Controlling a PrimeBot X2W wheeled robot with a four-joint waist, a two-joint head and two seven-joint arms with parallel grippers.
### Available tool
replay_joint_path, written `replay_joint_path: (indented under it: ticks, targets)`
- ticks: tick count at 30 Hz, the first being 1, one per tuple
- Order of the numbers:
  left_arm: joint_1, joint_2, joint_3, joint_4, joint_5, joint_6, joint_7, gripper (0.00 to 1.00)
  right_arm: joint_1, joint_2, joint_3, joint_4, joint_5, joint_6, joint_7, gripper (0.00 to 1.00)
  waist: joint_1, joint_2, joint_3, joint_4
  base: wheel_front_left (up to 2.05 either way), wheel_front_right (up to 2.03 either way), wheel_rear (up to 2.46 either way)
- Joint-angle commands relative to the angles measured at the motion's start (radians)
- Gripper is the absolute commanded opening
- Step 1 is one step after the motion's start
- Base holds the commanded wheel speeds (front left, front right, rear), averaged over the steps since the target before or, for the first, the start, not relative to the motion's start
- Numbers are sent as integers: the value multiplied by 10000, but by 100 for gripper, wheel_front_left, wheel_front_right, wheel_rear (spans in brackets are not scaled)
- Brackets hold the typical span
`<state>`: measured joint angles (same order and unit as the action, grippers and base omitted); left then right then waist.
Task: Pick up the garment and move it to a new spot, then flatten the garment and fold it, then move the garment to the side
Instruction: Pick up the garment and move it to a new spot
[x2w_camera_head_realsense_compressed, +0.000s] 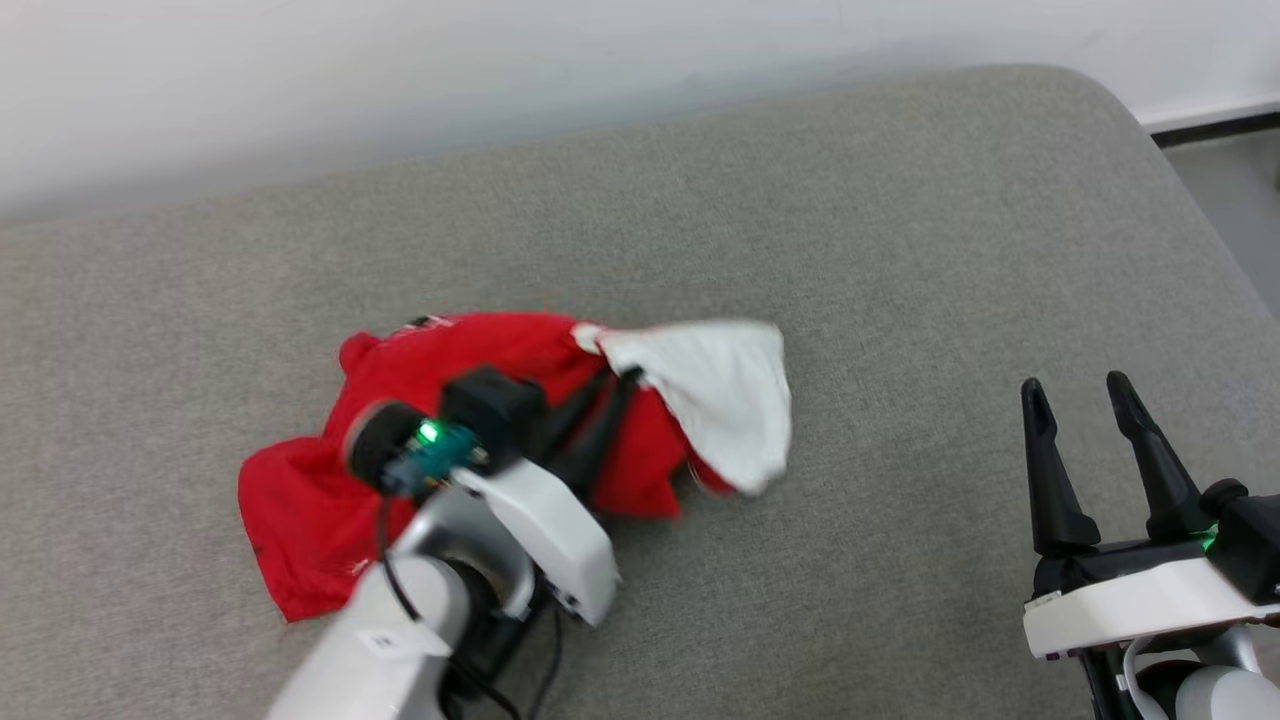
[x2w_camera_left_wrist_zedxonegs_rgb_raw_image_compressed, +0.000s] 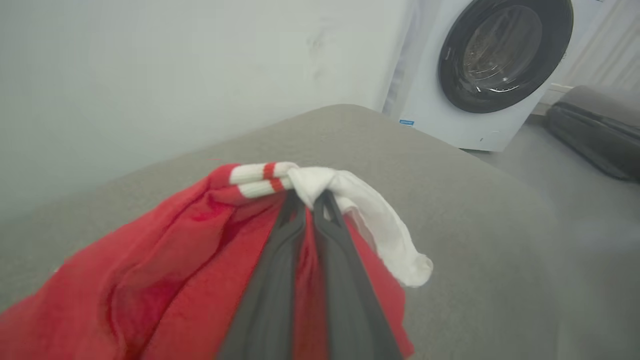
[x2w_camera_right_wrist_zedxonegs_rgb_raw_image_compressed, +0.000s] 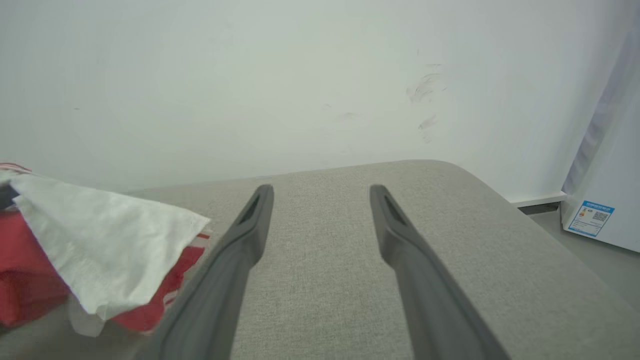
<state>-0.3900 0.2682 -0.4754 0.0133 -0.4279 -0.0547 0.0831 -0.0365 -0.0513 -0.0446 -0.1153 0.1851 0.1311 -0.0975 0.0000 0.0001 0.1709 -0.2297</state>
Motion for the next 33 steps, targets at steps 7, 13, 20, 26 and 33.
replay_joint_path:
  ticks: [7, 13, 20, 26, 33]
  targets:
    - [892, -529, -1621, 342, 167, -367, 250, 0, -106, 18, 62, 57, 114, -7, -179, 100, 0, -1, 514, -127, 0, 0, 0]
    - [1163, -782, -2408, 1058, 334, -503, -15, 0, -294, 18, 95, 134, 93, -5, -226, 100, 0, -1, 624, 163, 0, 0, 0]
    - [1204, -1100, -2255, 1174, 473, -234, -1378, 100, -255, 18, 38, 310, -41, -7, -138, 100, 0, -1, 152, 630, 0, 0, 0]
    - [1348, -1132, -1914, 852, 649, 257, -2383, 100, -10, 17, -18, 341, -120, -7, 34, 100, 0, -1, -445, 1113, 0, 0, 0]
    - [1608, -889, -1023, 899, 647, 1191, -2912, 100, 341, 17, -24, 229, -259, -7, 346, 100, 0, -1, -1064, 1629, 0, 0, 0]
